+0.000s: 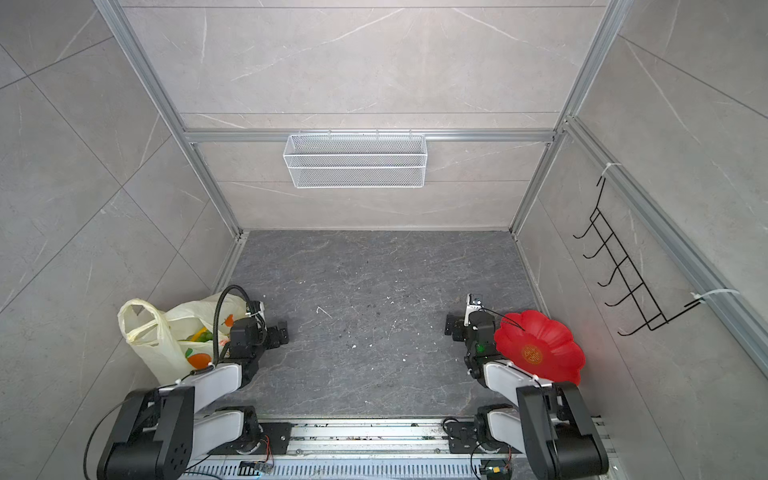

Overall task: Take the fake fruits out of the plastic bag
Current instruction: 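Raise both grippers from rest toward the table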

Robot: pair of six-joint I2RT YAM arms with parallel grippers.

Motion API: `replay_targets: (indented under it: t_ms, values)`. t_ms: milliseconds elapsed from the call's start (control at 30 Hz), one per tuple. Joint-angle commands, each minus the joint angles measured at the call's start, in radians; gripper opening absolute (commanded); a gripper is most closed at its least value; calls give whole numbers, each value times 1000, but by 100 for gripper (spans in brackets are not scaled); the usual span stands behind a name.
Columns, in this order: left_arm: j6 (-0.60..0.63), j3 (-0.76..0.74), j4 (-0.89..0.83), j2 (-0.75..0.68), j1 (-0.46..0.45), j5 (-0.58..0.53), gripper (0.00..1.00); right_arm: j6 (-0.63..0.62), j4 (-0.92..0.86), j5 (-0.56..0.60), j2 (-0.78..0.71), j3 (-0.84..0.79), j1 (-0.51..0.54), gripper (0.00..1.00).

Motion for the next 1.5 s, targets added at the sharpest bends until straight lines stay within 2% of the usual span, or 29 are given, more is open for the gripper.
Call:
replay_targets:
  t_ms: [0, 967, 1033, 1100, 1233, 1333, 1467]
  values:
    - [86, 138, 394, 275, 42, -61, 100, -60, 340, -21, 275, 124, -42, 100]
    - [100, 133, 405, 268, 37, -49, 100, -65, 345, -25, 272, 119, -44, 100]
    - [129, 135, 366, 232, 29, 7, 100, -94, 338, -94, 259, 119, -42, 100]
    - [146, 127, 336, 169, 16, 9, 100, -106, 314, -116, 212, 115, -39, 100]
    - [188, 184, 130, -15, -80, -91, 100, -156, 118, -107, 64, 156, 9, 100]
    - [85, 238, 28, -134, -137, -151, 100, -136, 73, -111, -49, 163, 43, 100]
    - [-157, 401, -204, -234, -159, -157, 100, -57, -43, -192, -204, 209, 46, 100]
